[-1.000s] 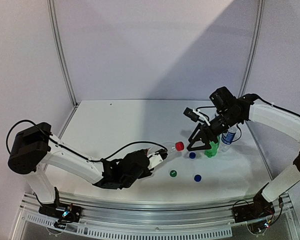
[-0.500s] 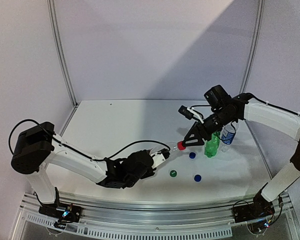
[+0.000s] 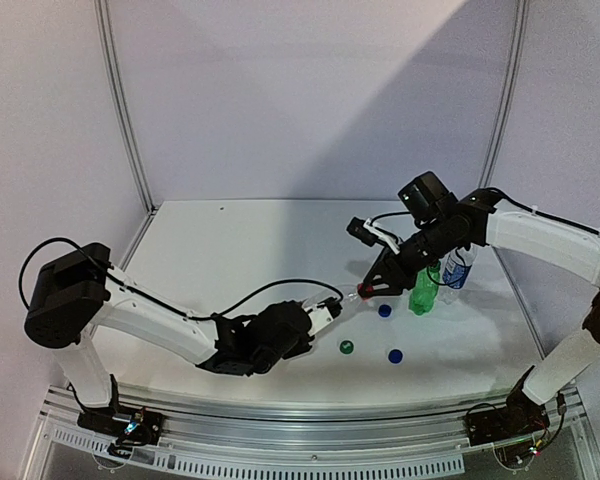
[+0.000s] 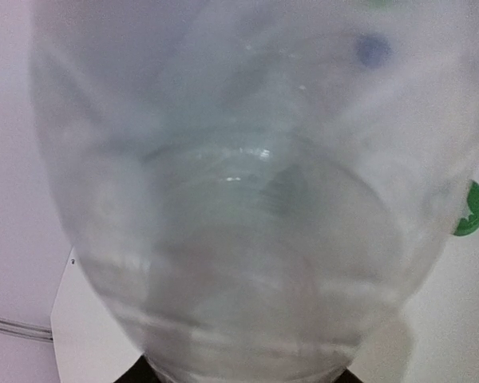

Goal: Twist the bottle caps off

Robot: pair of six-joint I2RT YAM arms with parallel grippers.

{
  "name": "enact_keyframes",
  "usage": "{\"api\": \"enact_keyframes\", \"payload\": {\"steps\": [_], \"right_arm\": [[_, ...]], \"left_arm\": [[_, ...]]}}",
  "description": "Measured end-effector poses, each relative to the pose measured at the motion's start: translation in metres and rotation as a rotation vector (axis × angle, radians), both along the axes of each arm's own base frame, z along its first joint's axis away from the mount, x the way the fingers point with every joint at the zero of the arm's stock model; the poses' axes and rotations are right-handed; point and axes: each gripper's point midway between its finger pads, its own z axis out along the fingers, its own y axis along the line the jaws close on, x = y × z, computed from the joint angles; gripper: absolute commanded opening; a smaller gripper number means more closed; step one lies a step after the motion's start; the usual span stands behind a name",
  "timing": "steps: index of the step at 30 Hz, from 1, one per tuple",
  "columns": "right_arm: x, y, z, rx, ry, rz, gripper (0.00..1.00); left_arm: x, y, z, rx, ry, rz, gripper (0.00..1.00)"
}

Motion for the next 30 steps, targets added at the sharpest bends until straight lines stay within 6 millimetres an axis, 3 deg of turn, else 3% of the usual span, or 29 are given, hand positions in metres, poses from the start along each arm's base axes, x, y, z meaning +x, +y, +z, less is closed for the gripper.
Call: {"api": "enact_keyframes", "payload": {"steps": [6, 10, 17, 20, 25, 28, 30], "right_arm": [[0.001, -0.001, 0.002, -0.003, -0.012, -0.007, 0.26], [0.002, -0.002, 0.001, -0.007, -0.019, -0.006, 0.00], [0.000, 0.000, -0.003, -0.064, -0.152, 0.089, 0.00], [0.002, 0.004, 0.002, -0.072, -0.311, 0.199, 0.00], [-0.009, 0.009, 0.019, -0.072, -0.775, 0.462, 0.00], [-0.015, 0.010, 0.014, -0.156, -1.049, 0.622, 0.00], [-0.008, 0.014, 0.004, -0.253, -1.205, 0.719, 0.00]], "left_arm": [[0.000, -0.001, 0.001, -0.006, 0.004, 0.004, 0.21], [0.000, -0.001, 0.001, -0.004, 0.007, 0.005, 0.21], [-0.003, -0.002, -0.006, 0.000, 0.042, -0.026, 0.22], [-0.003, -0.001, -0.004, -0.016, 0.069, -0.045, 0.20], [-0.002, 0.003, 0.010, -0.056, 0.095, -0.079, 0.14], [-0.006, 0.007, 0.010, -0.039, 0.112, -0.102, 0.06], [-0.004, 0.014, 0.003, -0.014, 0.126, -0.091, 0.03]]}}
